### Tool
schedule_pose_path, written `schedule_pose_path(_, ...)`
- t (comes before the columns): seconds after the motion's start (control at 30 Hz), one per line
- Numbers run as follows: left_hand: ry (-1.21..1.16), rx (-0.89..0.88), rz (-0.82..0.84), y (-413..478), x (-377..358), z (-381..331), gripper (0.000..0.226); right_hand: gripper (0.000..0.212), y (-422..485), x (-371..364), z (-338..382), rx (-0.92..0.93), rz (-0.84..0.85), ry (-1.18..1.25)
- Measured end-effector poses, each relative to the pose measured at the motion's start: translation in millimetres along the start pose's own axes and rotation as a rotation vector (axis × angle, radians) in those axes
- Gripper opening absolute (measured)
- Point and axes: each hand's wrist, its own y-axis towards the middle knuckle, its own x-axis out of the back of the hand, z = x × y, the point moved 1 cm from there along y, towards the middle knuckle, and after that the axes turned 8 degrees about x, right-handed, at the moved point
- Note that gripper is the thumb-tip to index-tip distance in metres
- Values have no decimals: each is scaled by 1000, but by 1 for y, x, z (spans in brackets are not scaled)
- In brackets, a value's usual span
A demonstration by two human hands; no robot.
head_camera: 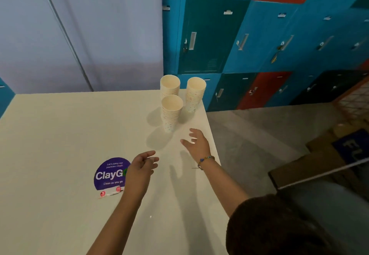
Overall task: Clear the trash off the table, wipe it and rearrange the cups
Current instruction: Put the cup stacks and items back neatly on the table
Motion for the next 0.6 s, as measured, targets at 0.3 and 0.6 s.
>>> schedule_pose_path(0.3,206,71,260,-87,-111,65,24,16,-171,135,-104,-115,-148,-43)
schedule_pose_path(0.6,383,156,524,-193,-234,163,15,15,-350,243,-234,-393,-295,-105)
